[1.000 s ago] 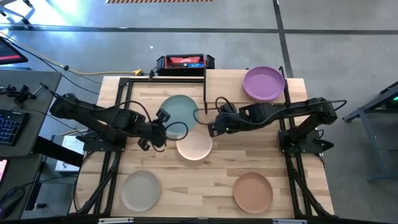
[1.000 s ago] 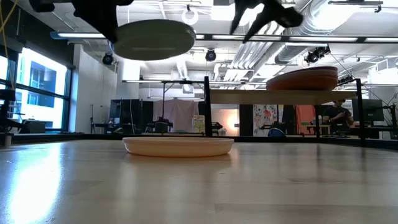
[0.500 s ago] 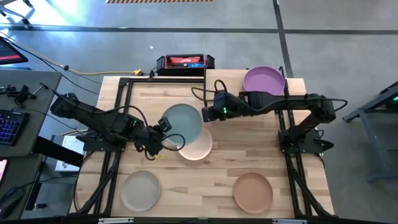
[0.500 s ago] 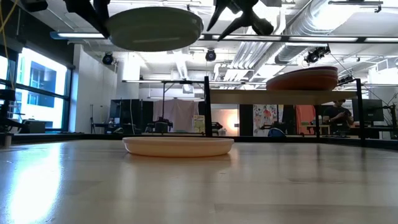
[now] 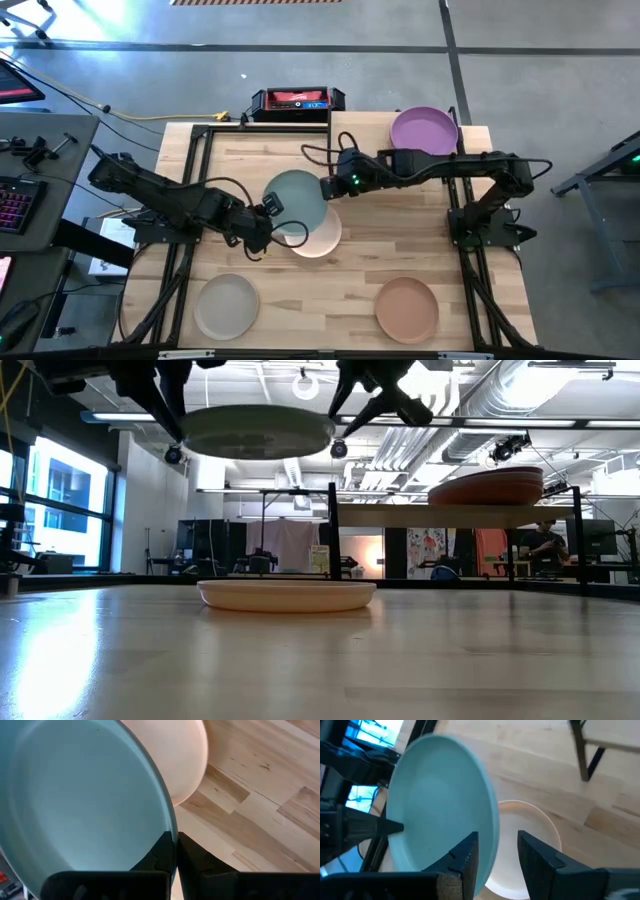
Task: Place and stack plates onto a shelf
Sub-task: Put the light blue plate on the shelf
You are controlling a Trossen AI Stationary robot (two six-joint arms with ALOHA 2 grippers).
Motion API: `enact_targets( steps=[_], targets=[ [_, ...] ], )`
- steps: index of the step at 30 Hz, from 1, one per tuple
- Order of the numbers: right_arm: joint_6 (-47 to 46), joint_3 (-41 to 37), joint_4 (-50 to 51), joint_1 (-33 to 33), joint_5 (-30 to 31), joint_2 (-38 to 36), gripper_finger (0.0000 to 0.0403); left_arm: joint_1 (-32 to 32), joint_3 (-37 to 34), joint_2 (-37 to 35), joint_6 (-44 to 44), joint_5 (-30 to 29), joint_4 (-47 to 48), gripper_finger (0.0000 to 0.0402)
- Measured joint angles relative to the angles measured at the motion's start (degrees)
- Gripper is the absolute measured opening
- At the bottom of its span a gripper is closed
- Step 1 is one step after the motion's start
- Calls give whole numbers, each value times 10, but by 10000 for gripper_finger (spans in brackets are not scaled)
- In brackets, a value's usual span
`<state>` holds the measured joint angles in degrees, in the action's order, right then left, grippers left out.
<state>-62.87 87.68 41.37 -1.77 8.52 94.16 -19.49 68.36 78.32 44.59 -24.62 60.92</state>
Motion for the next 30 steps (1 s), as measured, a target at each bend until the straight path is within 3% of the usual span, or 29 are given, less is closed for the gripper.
enact_targets(
  steps=[13, 18, 23, 30],
  targets=[
    [-2, 0, -2, 20, -5, 38, 112, 0, 0, 3, 2, 0, -10, 1],
    [-3, 0, -3, 19, -4, 38, 75, 0, 0, 3, 10, 0, -10, 1],
    [-2, 0, -3, 19, -3, 38, 13, 0, 0, 3, 9, 0, -11, 1],
    [-13, 0, -2, 19, -2, 39, 4, 0, 0, 3, -11, -1, -12, 4]
  ],
)
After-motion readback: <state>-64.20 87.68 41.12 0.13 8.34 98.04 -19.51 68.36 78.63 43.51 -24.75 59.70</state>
